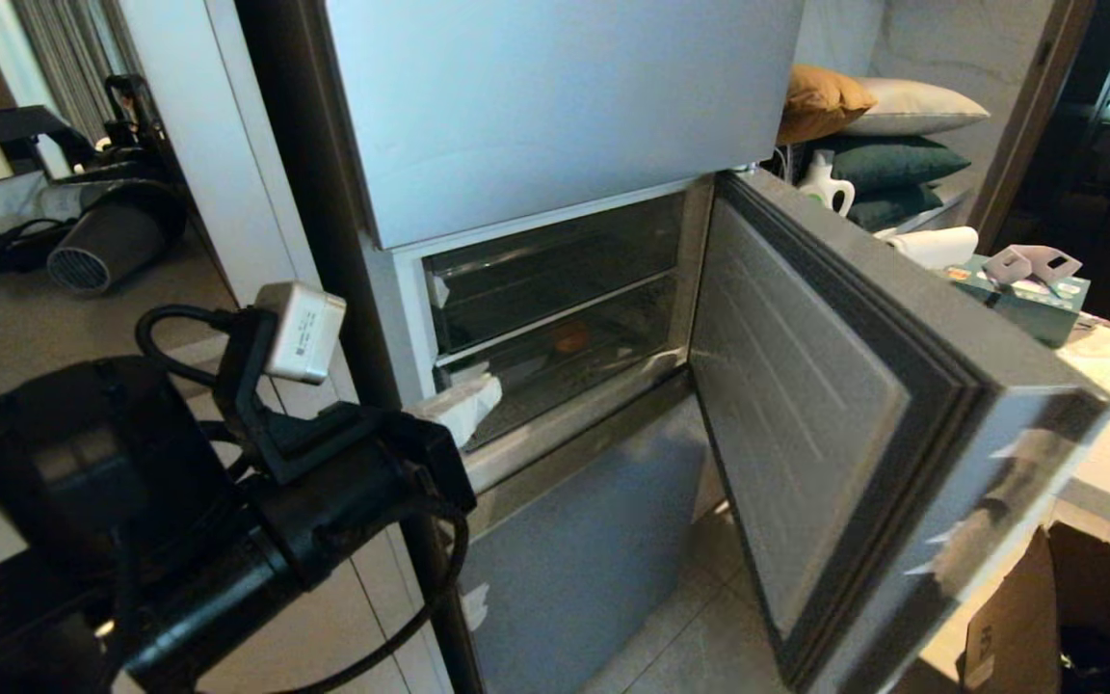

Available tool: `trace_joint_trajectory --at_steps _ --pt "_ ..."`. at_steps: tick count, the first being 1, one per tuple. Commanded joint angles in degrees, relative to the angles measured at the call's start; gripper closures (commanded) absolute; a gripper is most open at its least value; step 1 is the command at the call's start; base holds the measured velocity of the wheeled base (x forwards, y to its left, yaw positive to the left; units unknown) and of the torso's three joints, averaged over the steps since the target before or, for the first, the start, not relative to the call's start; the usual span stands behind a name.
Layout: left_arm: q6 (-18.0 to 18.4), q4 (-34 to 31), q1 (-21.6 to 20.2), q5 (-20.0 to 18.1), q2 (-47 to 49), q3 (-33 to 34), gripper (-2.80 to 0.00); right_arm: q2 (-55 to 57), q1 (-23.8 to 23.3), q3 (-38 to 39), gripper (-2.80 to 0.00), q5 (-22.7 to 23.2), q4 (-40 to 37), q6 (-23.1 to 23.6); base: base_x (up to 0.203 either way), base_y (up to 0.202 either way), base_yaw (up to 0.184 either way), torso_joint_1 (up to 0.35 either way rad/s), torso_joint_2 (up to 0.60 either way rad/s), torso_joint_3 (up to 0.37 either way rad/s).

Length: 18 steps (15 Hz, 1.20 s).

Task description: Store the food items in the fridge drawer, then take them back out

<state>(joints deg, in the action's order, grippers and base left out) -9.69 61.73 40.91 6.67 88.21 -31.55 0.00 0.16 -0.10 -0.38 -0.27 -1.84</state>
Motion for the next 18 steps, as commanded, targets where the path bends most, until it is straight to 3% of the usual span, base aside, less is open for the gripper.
trace_joint_trajectory --at_steps 1,4,5,6,9,11,13,16,17,18 --pt "0.1 0.1 -0.2 1.9 -4.3 0.5 0.00 0.1 0.0 0.0 0.00 0.0 0.0 0.0 0.000 0.000 0.000 0.000 0.00 0.000" --pt "2.3 -2.6 -1.1 4.2 -17.4 3.5 0.00 0.1 0.0 0.0 0.00 0.0 0.0 -0.1 0.000 0.000 0.000 0.000 0.00 0.000" --pt "3.4 -4.1 -3.1 4.6 -23.0 5.3 0.00 0.1 0.0 0.0 0.00 -0.1 0.0 -0.1 0.000 0.000 0.000 0.000 0.00 0.000" --pt "4.3 -5.7 -7.0 4.9 -28.5 7.3 0.00 0.1 0.0 0.0 0.00 0.0 0.0 -0.1 0.000 0.000 0.000 0.000 0.00 0.000" --pt "6.0 -12.0 -26.1 5.4 -44.0 13.7 0.00 0.1 -0.1 0.0 0.00 0.0 0.0 0.0 0.000 0.000 0.000 0.000 0.00 0.000" --pt "7.5 -19.8 -33.4 4.5 -56.5 19.5 0.00 0.1 0.0 0.0 0.00 0.0 0.0 -0.1 0.000 0.000 0.000 0.000 0.00 0.000" --pt "9.5 -30.9 -36.4 0.2 -69.0 25.3 0.00 0.1 0.0 0.0 0.00 0.0 0.0 0.0 0.000 0.000 0.000 0.000 0.00 0.000" --pt "11.4 -57.7 -39.3 -9.1 -85.2 28.3 0.00 0.1 -0.1 0.0 0.00 0.0 0.0 0.0 0.000 0.000 0.000 0.000 0.00 0.000" --pt "12.9 -62.3 -40.1 -12.5 -87.5 28.8 0.00 0.1 0.0 0.0 0.00 0.0 0.0 0.2 0.000 0.000 0.000 0.000 0.00 0.000" --pt "15.7 -62.5 -40.4 -12.7 -88.1 29.7 0.00 0.1 0.0 0.0 0.00 0.0 0.0 -0.1 0.000 0.000 0.000 0.000 0.00 0.000"
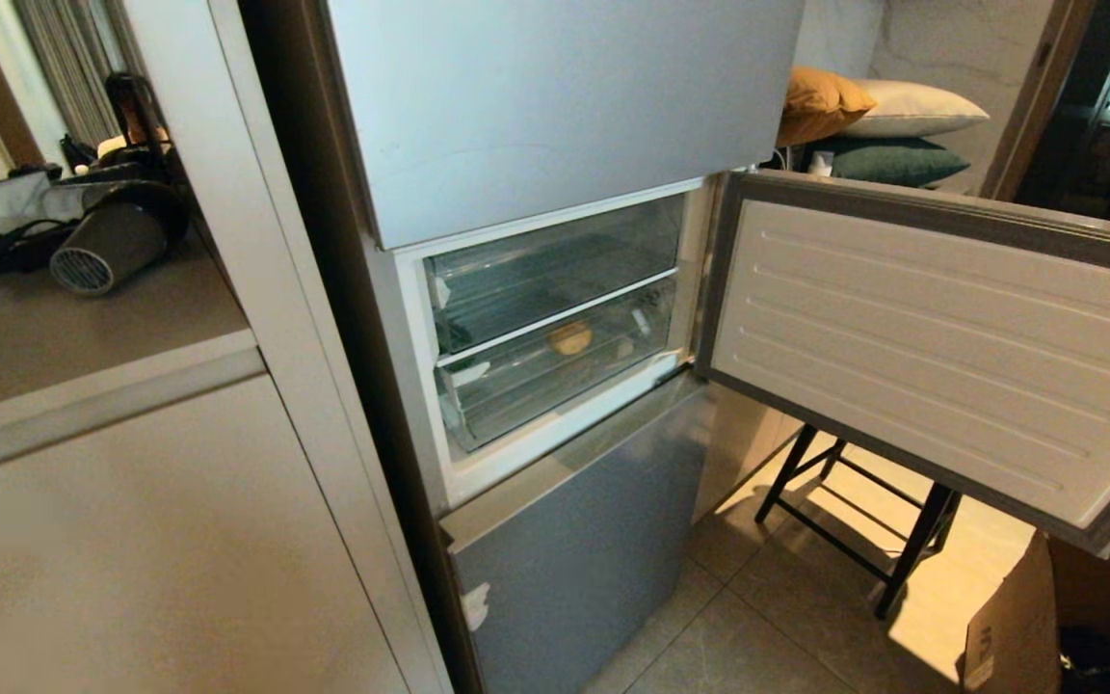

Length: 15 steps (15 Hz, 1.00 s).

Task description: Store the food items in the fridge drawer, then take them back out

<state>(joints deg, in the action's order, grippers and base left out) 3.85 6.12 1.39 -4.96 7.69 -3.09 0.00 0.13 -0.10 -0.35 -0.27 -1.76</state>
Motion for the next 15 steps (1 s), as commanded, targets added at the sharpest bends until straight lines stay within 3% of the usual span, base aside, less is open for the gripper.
trace_joint_trajectory --at_steps 1,3,6,10,13,15 --pt "2.9 -3.9 -1.0 2.9 -7.6 2.8 0.00 0.1 0.0 0.0 0.00 0.0 0.0 -0.2 0.000 0.000 0.000 0.000 0.00 0.000" --pt "0.6 -1.6 -1.2 5.2 -7.6 3.7 0.00 0.1 0.0 0.0 0.00 0.0 0.0 -0.3 0.000 0.000 0.000 0.000 0.00 0.000" --pt "-1.5 -5.4 -1.2 3.9 -7.6 3.5 0.00 0.1 0.0 0.0 0.00 0.0 0.0 -0.3 0.000 0.000 0.000 0.000 0.00 0.000" --pt "-0.2 -5.2 -1.2 3.7 -7.7 3.6 0.00 0.1 0.0 0.0 0.00 0.0 0.0 -0.1 0.000 0.000 0.000 0.000 0.00 0.000" --pt "-3.5 -5.0 -1.2 4.7 -7.7 3.6 0.00 0.1 0.0 0.0 0.00 0.0 0.0 -0.2 0.000 0.000 0.000 0.000 0.00 0.000" --pt "-3.7 -5.0 -1.2 4.9 -7.7 3.6 0.00 0.1 0.0 0.0 0.00 0.0 0.0 -0.2 0.000 0.000 0.000 0.000 0.00 0.000"
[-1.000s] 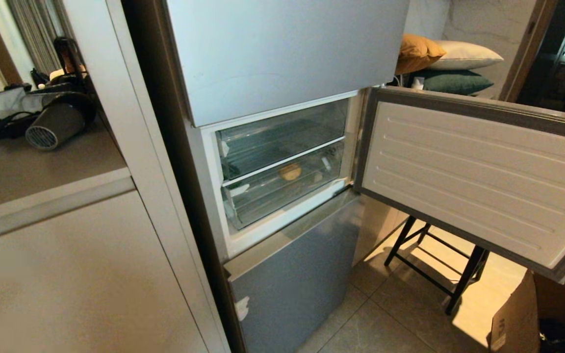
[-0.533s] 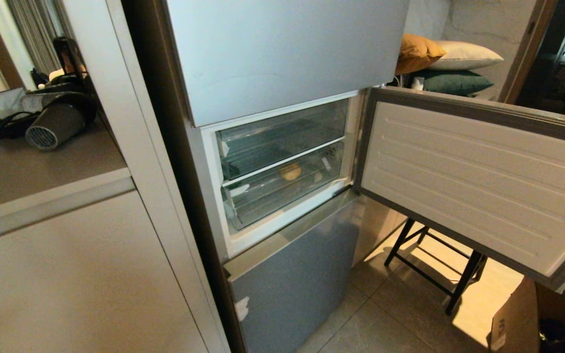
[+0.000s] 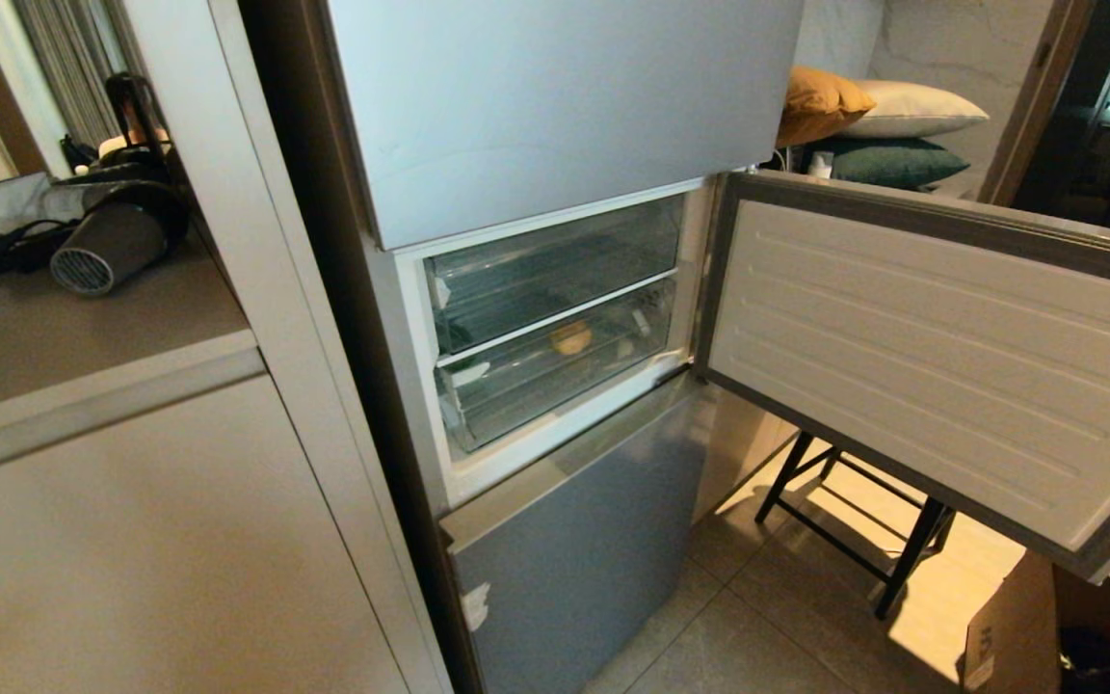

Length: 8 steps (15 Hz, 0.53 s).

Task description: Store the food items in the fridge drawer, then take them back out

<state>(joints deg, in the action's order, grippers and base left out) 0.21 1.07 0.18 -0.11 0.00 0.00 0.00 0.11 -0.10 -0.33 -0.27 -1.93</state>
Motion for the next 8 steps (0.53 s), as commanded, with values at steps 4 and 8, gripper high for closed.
trace_joint_trajectory --at_steps 4,8 --pt "0.0 0.1 0.0 0.0 0.0 0.5 0.00 0.1 0.1 0.0 0.00 0.0 0.0 -0.1 0.000 0.000 0.000 0.000 0.00 0.000" --pt "0.0 0.1 0.0 0.0 0.0 0.5 0.00 0.1 0.1 0.0 0.00 0.0 0.0 -0.1 0.000 0.000 0.000 0.000 0.00 0.000"
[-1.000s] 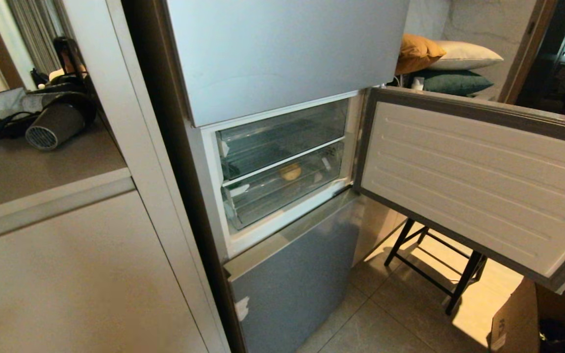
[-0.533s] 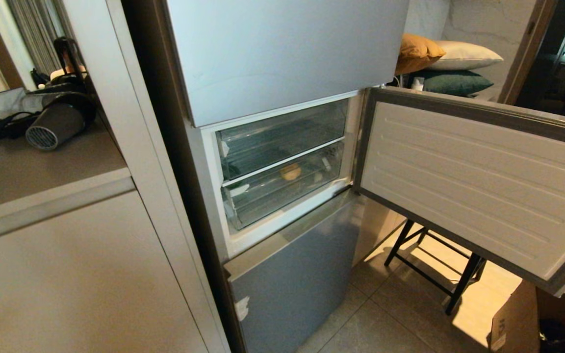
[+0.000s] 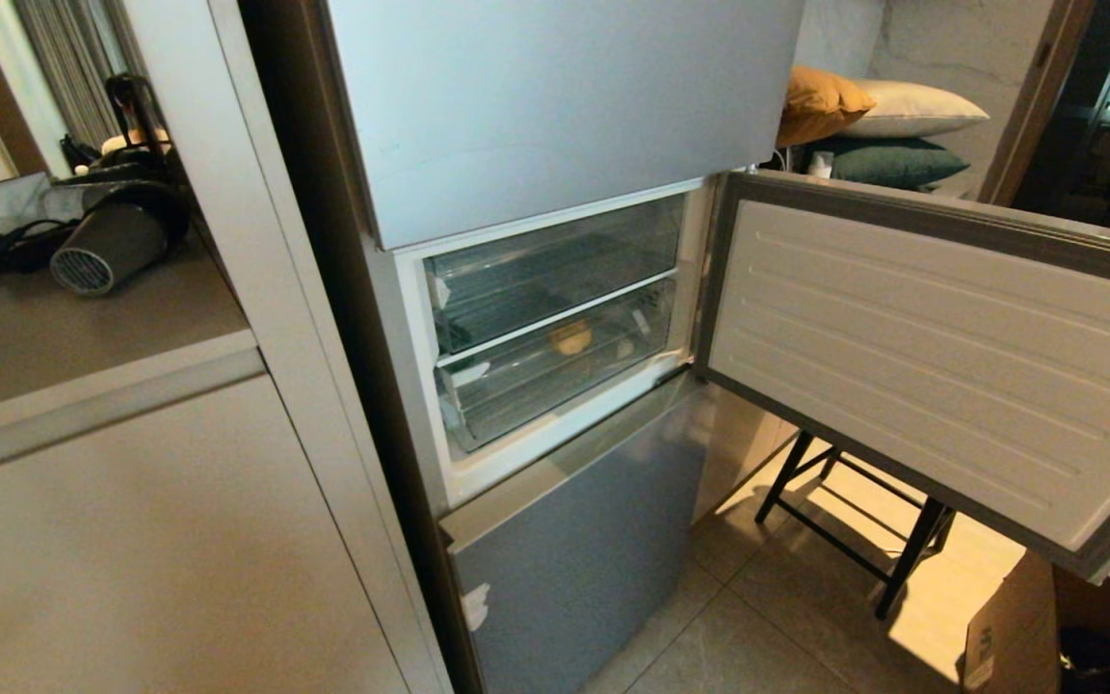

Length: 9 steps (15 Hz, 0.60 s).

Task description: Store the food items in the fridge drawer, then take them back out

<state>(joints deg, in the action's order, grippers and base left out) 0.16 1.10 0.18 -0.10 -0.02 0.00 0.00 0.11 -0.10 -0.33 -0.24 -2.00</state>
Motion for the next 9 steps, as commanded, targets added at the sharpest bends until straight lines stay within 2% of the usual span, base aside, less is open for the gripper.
trace_joint_trajectory --at_steps 1,4,9 --pt "0.0 0.0 0.0 0.0 0.0 0.5 0.00 0.1 0.0 0.0 0.00 0.0 0.0 0.0 0.000 0.000 0.000 0.000 0.00 0.000" --pt "0.0 0.0 0.0 0.0 0.0 0.5 0.00 0.1 0.0 0.0 0.00 0.0 0.0 0.0 0.000 0.000 0.000 -0.028 0.07 0.048" --pt "0.0 0.0 0.0 0.0 0.0 0.5 0.00 0.1 0.0 0.0 0.00 0.0 0.0 -0.1 0.000 0.000 0.000 -0.163 0.44 0.265"
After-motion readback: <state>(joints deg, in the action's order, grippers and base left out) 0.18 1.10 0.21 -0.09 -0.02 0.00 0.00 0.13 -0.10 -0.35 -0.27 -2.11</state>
